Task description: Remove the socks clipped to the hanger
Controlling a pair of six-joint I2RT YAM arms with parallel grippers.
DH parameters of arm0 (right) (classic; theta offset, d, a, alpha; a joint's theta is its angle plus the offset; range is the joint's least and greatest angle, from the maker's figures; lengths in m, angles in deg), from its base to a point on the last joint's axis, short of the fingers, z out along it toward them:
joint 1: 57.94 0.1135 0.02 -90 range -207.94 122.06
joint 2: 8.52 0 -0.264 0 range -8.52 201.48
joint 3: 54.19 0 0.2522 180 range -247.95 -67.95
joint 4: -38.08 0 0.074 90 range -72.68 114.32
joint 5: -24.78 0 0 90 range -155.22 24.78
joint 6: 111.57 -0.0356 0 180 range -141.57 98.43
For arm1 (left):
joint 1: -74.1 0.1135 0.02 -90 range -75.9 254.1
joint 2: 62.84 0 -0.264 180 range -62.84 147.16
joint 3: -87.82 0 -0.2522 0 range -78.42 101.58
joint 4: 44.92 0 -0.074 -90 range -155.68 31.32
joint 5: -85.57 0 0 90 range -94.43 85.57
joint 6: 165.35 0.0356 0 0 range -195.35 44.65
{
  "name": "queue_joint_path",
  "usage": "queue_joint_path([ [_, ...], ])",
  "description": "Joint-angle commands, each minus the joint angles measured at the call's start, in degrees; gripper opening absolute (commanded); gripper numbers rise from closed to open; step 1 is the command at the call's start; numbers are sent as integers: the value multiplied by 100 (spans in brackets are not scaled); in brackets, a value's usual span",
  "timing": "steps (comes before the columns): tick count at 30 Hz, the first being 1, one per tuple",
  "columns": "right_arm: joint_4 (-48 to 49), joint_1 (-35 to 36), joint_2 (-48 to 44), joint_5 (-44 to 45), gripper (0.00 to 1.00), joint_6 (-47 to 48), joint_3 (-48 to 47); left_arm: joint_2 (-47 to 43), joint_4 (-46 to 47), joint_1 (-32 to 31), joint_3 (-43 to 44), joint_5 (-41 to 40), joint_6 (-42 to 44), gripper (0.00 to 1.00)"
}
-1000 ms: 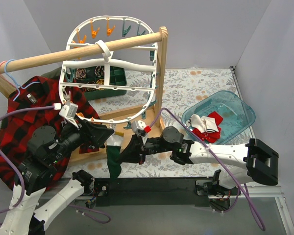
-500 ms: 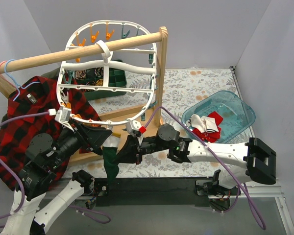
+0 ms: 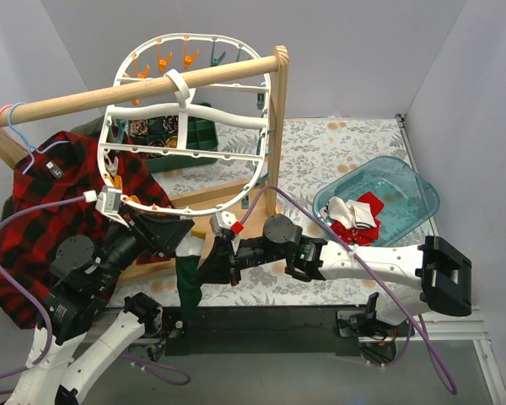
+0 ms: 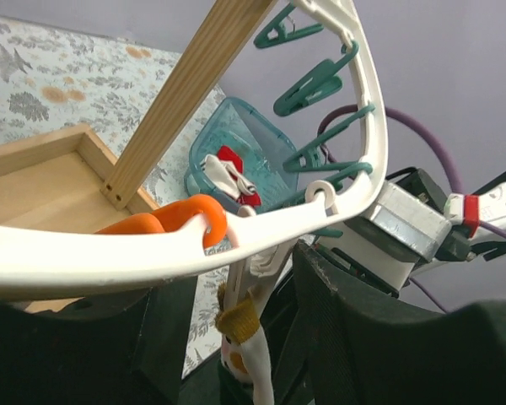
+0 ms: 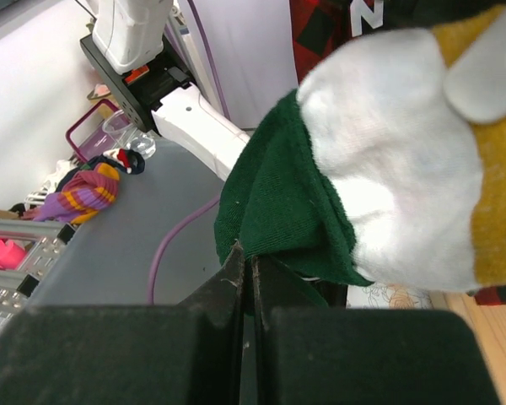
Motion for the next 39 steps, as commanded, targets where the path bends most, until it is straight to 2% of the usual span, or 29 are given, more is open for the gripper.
queue_joint_path([
  [1, -25, 65, 24, 75, 1, 110, -280, -106, 449, 0, -58, -318, -69, 46],
  [5, -69, 91, 50, 102, 1, 136, -280, -53, 528, 0, -84, -327, -122, 46],
  [8, -113, 108, 24, 119, 1, 171, -306, -18, 528, 0, -67, -249, -122, 42],
  [12, -175, 126, -2, 128, 1, 198, -306, 8, 528, 0, -31, -187, -52, 27],
  [14, -184, 135, -11, 154, 1, 198, -280, 0, 528, 0, -5, -169, -34, 16],
  [16, -210, 144, -46, 189, 1, 189, -210, 0, 528, 0, 21, -152, -17, 0],
  [22, -254, 126, -301, 646, 1, 146, 370, 0, 528, 0, 48, -99, 36, 0],
  [26, -307, -84, -783, 1198, 1, 14, 941, 8, 563, 0, 39, 85, 133, 0],
  [30, -630, -734, -1547, 1569, 1, -259, 1879, 0, 616, 0, 56, 340, 317, 0],
  [31, -754, -1075, -1758, 1639, 1, -276, 2013, 0, 625, 0, 74, 393, 361, 0],
  [34, -1579, -1830, -2681, 2174, 1, -286, 2286, 52, 642, 0, 179, 594, 493, 0],
  [35, -1851, -2025, -3153, 2611, 1, -251, 2278, 79, 642, 0, 223, 648, 511, 0],
  [39, -3563, -2869, -4009, 4274, 1, -5, 1962, 175, 704, 0, 355, 929, 581, 0],
])
